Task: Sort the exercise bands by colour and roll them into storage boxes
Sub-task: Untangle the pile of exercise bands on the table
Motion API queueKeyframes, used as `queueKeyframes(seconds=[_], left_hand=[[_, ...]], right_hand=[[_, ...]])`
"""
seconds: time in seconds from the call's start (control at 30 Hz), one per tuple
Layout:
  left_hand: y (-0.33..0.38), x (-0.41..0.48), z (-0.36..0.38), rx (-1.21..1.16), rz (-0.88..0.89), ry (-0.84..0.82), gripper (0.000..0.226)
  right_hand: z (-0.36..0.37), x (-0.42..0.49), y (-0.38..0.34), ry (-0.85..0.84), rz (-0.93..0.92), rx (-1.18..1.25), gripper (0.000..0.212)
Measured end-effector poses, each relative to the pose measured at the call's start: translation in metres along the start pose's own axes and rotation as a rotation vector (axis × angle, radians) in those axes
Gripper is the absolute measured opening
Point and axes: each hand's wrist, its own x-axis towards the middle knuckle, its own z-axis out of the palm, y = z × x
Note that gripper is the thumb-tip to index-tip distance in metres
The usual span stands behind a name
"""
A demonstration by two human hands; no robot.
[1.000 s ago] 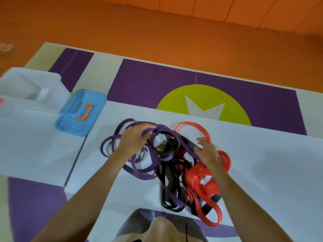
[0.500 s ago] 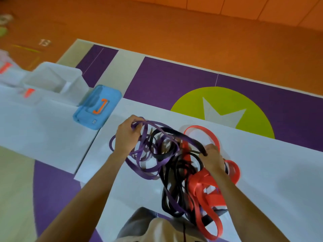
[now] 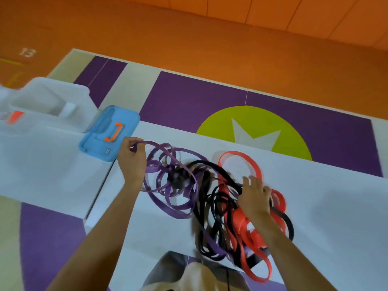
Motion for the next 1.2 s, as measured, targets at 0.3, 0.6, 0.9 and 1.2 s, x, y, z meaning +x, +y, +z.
queueKeyframes(seconds=[0.3,0.6,0.9,1.2], left_hand=[[-0.038,0.015,-0.049,0.252,-0.009,-0.198,0.027],[-0.062,0.031,-0.060,0.229,0.060,-0.254,0.036],[-0.061,0.036,-0.027,0.226,0.064,-0.256,0.042],[-0.062,0.027,0.006,0.398,-0.003,-0.507,0.031]], right_hand=[[0.015,0.054,-0.133,-0.154,-0.380,0.064,0.064],[-0.023,0.045,-0.090,-0.040,-0.144,0.197,0.028],[-0.037,-0.012,-0.013,0.068,0.308,0.446,0.028],[-0.015,-0.057,0.025,-0.108,0.440,0.555,0.051]])
